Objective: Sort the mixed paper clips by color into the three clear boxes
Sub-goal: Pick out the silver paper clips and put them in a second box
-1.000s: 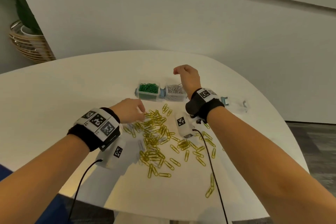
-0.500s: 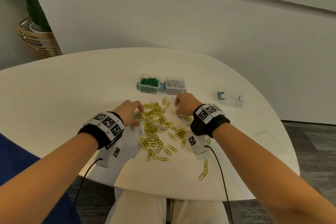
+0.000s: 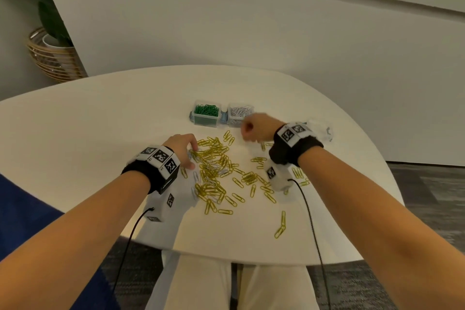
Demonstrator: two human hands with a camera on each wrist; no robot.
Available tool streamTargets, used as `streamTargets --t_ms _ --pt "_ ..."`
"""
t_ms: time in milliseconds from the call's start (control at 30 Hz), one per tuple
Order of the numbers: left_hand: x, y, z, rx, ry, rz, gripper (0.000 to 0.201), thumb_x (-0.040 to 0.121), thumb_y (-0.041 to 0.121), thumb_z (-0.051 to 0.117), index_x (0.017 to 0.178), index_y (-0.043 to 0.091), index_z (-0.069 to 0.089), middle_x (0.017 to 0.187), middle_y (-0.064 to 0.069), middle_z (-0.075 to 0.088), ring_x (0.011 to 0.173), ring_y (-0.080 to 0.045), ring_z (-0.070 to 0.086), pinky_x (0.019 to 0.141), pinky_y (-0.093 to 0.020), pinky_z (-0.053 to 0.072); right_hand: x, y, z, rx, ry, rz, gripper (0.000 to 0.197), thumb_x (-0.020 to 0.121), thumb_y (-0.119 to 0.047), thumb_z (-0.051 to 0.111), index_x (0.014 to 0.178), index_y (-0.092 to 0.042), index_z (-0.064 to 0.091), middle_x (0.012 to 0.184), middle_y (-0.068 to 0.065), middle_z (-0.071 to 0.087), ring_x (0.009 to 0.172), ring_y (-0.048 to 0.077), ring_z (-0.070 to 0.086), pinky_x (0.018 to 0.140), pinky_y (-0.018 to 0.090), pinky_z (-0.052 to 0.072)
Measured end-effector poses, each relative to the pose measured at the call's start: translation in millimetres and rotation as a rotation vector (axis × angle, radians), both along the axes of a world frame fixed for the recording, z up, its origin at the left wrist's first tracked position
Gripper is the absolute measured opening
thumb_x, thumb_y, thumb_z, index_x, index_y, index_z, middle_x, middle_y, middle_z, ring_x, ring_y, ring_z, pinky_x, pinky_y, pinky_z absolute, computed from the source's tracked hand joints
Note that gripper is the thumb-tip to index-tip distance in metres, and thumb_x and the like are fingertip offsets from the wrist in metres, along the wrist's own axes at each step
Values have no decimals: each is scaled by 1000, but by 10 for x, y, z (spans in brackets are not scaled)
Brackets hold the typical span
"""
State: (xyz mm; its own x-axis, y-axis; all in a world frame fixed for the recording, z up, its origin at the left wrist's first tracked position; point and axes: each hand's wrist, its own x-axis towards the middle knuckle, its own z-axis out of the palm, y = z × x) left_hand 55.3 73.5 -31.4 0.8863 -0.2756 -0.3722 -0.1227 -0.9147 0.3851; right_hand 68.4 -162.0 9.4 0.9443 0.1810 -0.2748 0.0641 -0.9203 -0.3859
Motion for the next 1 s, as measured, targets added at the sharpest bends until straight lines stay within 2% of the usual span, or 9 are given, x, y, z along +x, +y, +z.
streamTargets --t_ms 100,167,300,367,467,567,767,867,1000 --pt "5 -29 16 16 6 2 47 74 19 79 113 18 54 117 -8 50 108 -27 53 86 -33 43 281 -4 134 219 -293 -248 11 86 -12 62 98 -10 62 84 -4 56 81 18 57 75 28 51" --pt "-1 -31 1 15 0 5 47 74 18 79 114 18 54 119 -9 50 107 -27 54 87 -34 43 410 38 125 190 -277 -306 14 86 -15 64 99 -10 64 90 1 61 91 22 61 84 32 52" --pt "-9 9 -47 -71 -6 20 52 74 16 78 117 17 48 110 -10 53 93 -22 51 84 -32 43 399 215 83 133 -355 -268 18 89 -18 59 102 -6 65 104 10 63 92 23 57 76 28 44" --pt "-5 73 -58 -129 -13 57 55 74 22 78 118 17 45 104 -8 51 90 -21 50 82 -32 42 267 394 31 117 -256 -115 19 88 -19 60 104 -10 65 104 7 60 93 19 53 76 26 40" --pt "23 191 -60 -136 -73 143 50 77 32 75 115 14 48 110 -10 52 96 -23 51 80 -30 39 20 675 -170 -65 37 116 41 85 -38 67 121 -21 58 120 6 54 109 22 50 90 30 41" --pt "6 237 -83 -59 -65 112 47 78 32 75 114 10 54 118 -12 54 109 -26 51 84 -29 38 -109 787 -385 -163 30 118 54 81 -50 68 128 -31 51 128 12 43 116 32 44 101 42 40" --pt "-23 292 -93 -106 -102 118 21 81 20 72 98 8 68 107 -8 65 101 -25 60 85 -29 46 -261 570 -383 -67 -15 139 26 86 -20 68 110 -13 62 116 10 57 97 22 52 82 28 40" --pt "-8 336 -50 -175 -66 113 13 82 20 71 91 11 69 96 -6 67 83 -20 59 70 -28 47 -292 348 -317 -84 6 73 19 90 -14 58 108 -14 64 118 7 61 93 18 52 81 26 41" --pt "33 394 1 -221 -97 141 5 80 13 69 79 15 65 87 -3 63 80 -17 56 70 -27 43 -236 311 -176 -157 -9 22 23 90 -10 52 108 -15 67 119 3 63 106 21 57 94 30 47"
